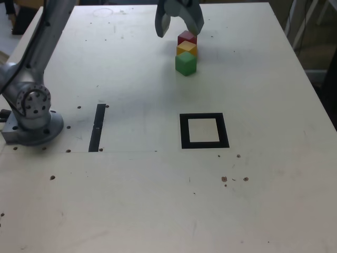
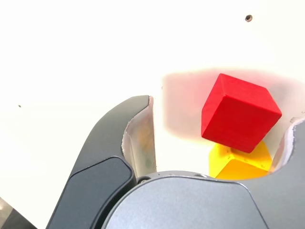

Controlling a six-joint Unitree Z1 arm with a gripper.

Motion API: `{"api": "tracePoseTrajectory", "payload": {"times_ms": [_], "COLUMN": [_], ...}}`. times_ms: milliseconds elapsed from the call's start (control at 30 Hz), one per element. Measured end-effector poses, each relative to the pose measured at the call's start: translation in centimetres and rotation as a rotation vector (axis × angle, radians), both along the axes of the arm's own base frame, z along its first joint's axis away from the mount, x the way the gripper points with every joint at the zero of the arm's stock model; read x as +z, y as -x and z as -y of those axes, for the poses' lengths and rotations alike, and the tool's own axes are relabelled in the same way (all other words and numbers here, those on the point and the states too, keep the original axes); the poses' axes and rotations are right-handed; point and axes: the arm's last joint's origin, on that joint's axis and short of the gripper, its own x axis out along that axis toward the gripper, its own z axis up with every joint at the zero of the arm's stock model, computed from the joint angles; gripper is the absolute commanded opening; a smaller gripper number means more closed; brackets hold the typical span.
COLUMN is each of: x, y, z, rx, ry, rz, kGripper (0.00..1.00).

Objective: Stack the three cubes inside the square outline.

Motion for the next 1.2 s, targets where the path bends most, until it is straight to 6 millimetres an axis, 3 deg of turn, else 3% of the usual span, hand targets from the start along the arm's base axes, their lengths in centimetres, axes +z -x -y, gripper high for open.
{"api": "tracePoseTrajectory", "payload": {"times_ms": [467,967,1200], "x": [-1.2,-2.1,-2.0], "y": [-0.9,-1.9,-2.0], "z": [-0.2,0.2,0.2], "rx": [-0.008,-0.027,-0.032], "ry": [0.0,0.025,0.029], "rz": [0.005,0.013,0.022], "kGripper": [0.82,0.63,0.61]}}
